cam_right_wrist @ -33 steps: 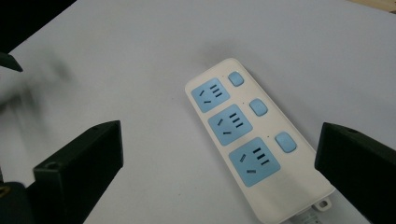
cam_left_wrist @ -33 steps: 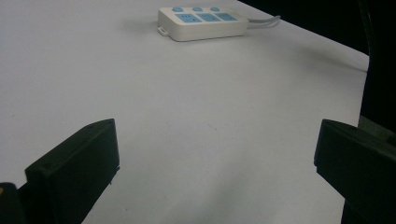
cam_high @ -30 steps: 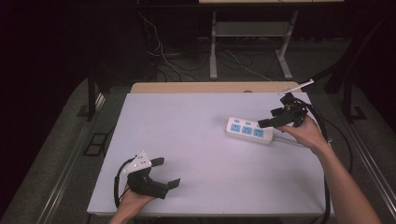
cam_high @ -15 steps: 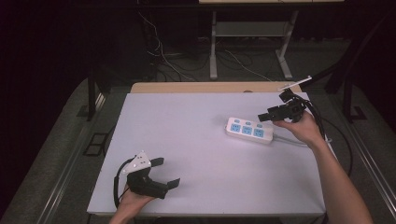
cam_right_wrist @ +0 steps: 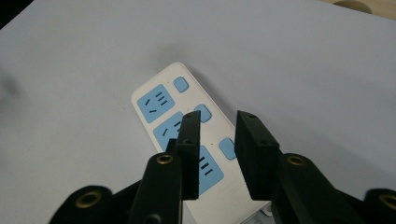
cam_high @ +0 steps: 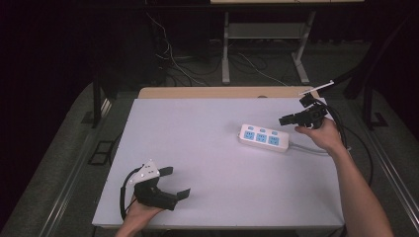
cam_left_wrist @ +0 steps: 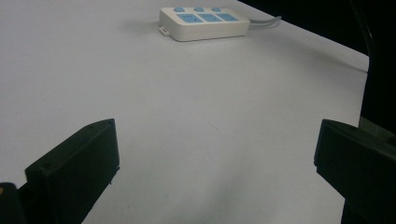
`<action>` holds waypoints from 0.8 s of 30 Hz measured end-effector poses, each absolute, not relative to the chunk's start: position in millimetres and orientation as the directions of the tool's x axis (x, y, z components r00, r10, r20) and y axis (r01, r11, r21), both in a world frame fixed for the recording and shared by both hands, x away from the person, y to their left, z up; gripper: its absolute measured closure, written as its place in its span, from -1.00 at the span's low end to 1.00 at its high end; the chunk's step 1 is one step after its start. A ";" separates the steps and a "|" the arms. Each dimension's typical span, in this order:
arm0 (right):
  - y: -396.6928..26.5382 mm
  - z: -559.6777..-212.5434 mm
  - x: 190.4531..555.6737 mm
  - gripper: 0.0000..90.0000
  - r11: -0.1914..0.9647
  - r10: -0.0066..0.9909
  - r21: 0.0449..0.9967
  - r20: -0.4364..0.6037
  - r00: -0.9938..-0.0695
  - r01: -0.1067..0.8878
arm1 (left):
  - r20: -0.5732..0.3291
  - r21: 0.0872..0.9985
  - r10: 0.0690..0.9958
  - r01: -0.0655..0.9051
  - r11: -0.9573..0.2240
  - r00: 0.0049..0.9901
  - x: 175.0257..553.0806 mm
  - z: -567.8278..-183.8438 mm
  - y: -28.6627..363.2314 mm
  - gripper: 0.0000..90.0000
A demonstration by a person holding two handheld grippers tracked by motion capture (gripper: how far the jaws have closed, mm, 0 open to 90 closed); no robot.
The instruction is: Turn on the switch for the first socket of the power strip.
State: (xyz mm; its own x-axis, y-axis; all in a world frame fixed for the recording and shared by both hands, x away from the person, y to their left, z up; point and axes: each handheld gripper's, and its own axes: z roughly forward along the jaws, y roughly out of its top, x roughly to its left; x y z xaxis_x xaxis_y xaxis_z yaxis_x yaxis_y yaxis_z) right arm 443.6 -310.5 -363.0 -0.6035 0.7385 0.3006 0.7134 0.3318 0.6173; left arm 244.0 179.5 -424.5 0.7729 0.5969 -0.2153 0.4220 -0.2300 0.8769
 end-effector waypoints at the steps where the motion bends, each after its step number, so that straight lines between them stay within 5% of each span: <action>1: -310.5 -363.0 443.6 0.63 0.332 0.739 0.617 0.301 -0.604 0.713 | -0.215 0.877 0.597 0.422 -0.230 0.773 244.1 -424.5 179.6 -1.00; 8: -309.5 -371.3 449.5 0.99 0.361 0.714 0.617 0.300 -0.633 0.700 | -0.213 0.877 0.599 0.421 -0.231 0.772 243.7 -424.2 180.0 -1.00; 24: -305.2 -394.6 459.2 0.99 0.374 0.702 0.607 0.308 -0.642 0.701 | -0.213 0.876 0.599 0.422 -0.233 0.772 244.2 -424.4 180.3 -1.00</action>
